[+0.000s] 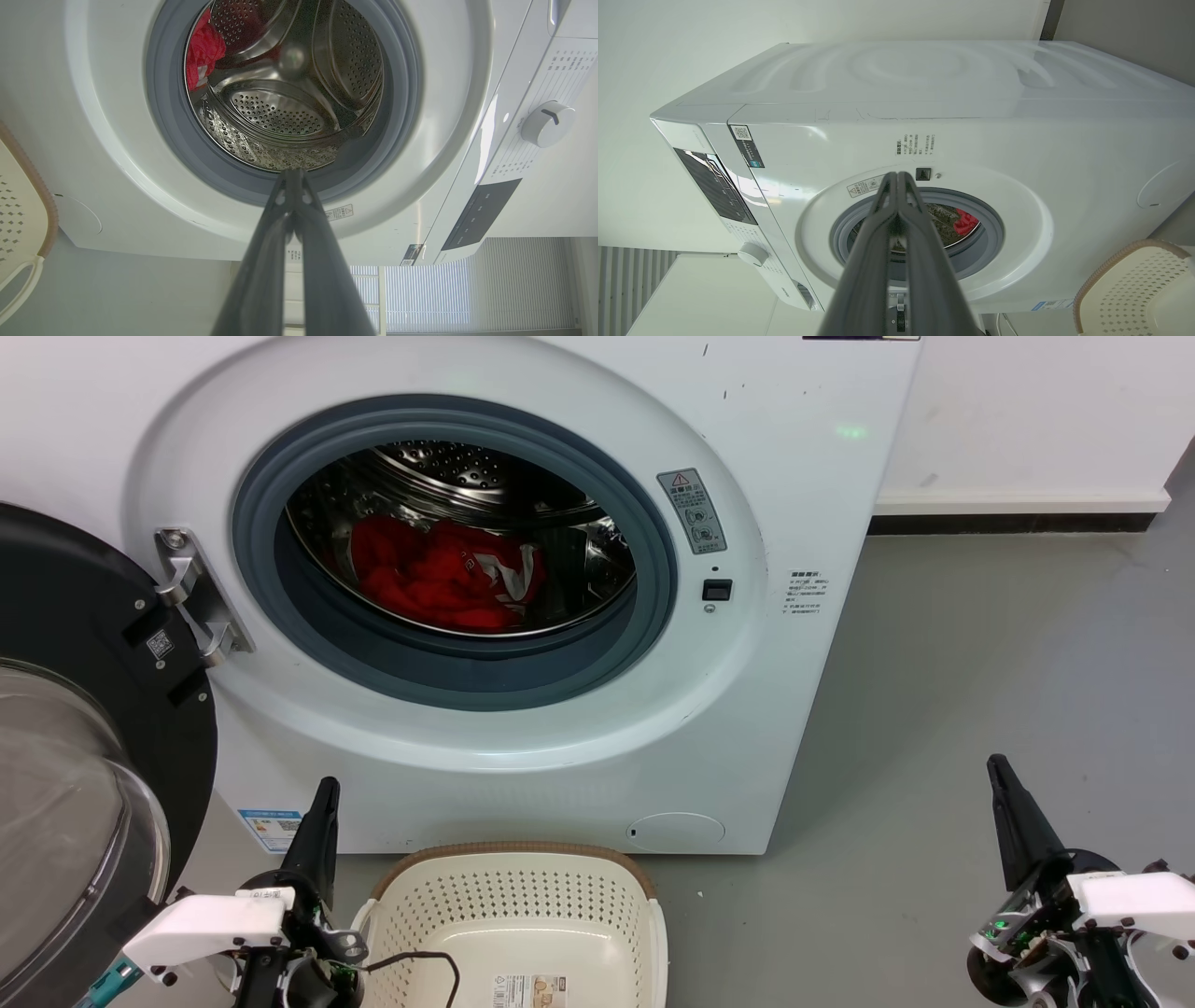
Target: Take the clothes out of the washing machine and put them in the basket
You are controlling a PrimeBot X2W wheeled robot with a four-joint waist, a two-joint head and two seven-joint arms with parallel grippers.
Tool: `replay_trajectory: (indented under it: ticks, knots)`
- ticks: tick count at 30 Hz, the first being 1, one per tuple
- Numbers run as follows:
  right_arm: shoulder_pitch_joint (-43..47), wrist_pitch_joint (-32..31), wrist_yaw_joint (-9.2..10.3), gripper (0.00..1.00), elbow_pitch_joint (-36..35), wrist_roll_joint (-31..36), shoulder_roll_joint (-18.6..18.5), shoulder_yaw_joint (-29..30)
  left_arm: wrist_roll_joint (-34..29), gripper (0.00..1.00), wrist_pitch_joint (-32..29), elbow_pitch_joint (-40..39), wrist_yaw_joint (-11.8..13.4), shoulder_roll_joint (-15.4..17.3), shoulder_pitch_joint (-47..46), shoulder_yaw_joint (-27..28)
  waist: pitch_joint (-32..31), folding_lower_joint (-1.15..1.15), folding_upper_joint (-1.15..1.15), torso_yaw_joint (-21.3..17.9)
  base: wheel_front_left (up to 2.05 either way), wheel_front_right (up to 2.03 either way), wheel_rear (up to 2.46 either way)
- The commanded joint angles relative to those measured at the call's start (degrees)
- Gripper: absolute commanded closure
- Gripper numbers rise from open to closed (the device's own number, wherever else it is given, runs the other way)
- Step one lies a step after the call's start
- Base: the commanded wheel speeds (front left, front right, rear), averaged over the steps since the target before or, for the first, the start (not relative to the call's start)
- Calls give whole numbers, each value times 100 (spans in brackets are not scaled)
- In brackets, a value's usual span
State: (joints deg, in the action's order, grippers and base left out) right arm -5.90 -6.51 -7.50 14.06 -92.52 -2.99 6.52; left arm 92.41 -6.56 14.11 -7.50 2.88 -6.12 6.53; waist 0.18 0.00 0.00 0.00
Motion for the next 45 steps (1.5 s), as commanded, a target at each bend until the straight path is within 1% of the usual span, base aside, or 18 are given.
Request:
replay_trajectory:
  ticks: [1, 24, 25, 31, 36, 41, 45]
  knots:
    - [-87, 1, 2, 100, 5, 38, 24, -5, -10, 100, -2, -11, -10, -5, -32, 7, 0, 0, 0, 0, 0, 0, 0]
    - [-87, 1, 2, 100, 5, 38, 24, -5, -10, 100, -2, -11, -9, -5, -32, 7, 0, 0, 0, 0, 0, 0, 0]
    - [2, 1, 1, 0, 6, -1, 0, 0, 0, 0, 2, 8, 1, -1, 1, -1, 0, 0, 0, 0, 0, 0, 0]
    - [45, 153, 1, 0, -49, 83, 2, -112, -66, 0, 153, -13, 1, -2, -19, -165, 4, 0, 0, -3, 0, 0, 0]
    - [67, 298, 1, 0, -129, 335, 2, -178, -280, 0, 300, -117, 1, -1, -56, -264, 7, 0, 0, -6, 0, 0, 0]
    - [87, 432, 1, 0, -234, 862, 3, -171, -799, 0, 435, -250, 1, 0, -83, -316, 11, 0, 0, -9, 0, 0, 0]
    - [106, 535, 1, 0, -345, 1504, 2, -189, -1312, 0, 537, -373, 1, 0, -108, -310, 15, 0, 0, -11, 0, 0, 0]
